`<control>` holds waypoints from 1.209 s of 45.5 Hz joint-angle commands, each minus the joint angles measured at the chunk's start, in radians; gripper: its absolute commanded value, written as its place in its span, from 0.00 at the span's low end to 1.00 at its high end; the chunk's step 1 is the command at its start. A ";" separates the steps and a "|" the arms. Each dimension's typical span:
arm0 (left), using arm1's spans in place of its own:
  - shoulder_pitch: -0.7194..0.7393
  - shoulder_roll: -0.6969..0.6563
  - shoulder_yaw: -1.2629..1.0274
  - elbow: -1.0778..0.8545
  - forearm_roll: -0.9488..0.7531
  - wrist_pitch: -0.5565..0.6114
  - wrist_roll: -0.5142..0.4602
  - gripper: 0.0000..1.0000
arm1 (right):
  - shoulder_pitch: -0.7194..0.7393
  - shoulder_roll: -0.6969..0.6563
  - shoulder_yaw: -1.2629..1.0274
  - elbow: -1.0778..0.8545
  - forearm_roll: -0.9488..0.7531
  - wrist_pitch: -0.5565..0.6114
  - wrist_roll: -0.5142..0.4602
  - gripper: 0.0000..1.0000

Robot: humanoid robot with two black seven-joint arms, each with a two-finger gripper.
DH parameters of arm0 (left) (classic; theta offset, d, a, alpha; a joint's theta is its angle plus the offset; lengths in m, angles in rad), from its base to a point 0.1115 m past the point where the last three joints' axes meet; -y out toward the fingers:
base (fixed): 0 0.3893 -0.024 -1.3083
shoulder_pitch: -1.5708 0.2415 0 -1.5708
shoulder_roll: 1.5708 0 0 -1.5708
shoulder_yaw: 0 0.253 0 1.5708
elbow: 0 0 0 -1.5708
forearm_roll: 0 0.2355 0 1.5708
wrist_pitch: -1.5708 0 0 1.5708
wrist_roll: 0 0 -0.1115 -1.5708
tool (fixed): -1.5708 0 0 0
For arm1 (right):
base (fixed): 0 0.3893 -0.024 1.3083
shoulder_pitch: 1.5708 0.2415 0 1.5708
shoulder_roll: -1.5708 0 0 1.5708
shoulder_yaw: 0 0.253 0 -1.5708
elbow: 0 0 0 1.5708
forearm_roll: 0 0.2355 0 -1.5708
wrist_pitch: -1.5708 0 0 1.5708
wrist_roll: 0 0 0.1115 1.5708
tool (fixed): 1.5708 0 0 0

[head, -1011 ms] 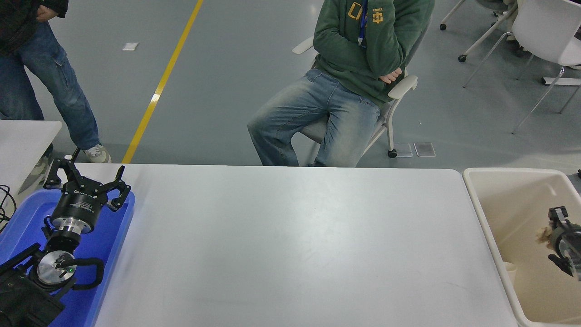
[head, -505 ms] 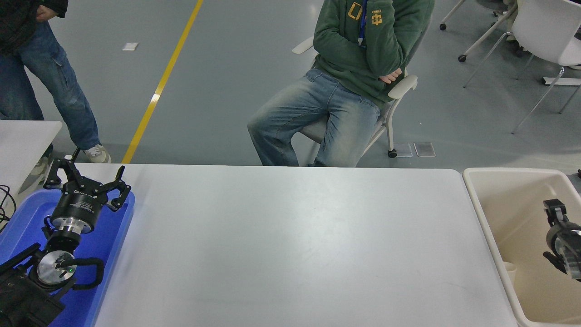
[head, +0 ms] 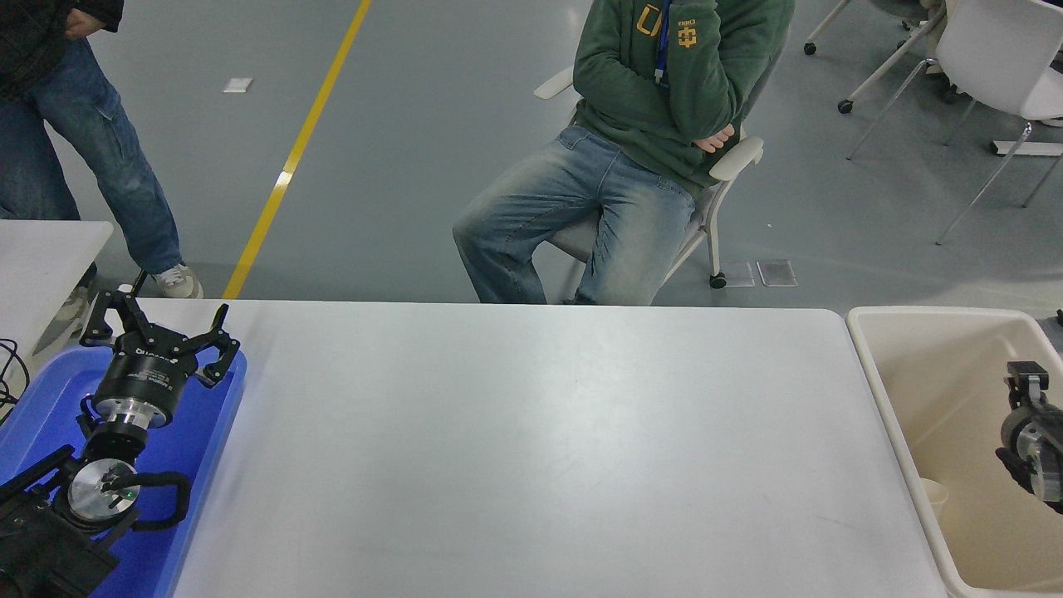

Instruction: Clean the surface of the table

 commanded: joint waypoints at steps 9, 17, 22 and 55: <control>0.000 0.000 0.000 0.000 0.000 0.000 0.001 1.00 | 0.074 0.013 0.064 0.011 0.308 0.079 -0.006 1.00; 0.000 0.000 0.000 0.000 0.000 0.000 -0.001 1.00 | 0.096 0.076 0.079 0.017 0.313 0.090 0.002 1.00; 0.000 0.000 0.000 0.000 0.000 0.000 0.001 1.00 | 0.077 0.068 0.082 0.082 0.313 0.180 0.002 1.00; 0.000 0.000 0.000 0.000 0.000 0.000 0.001 1.00 | -0.125 0.132 0.361 0.346 0.073 0.511 0.601 1.00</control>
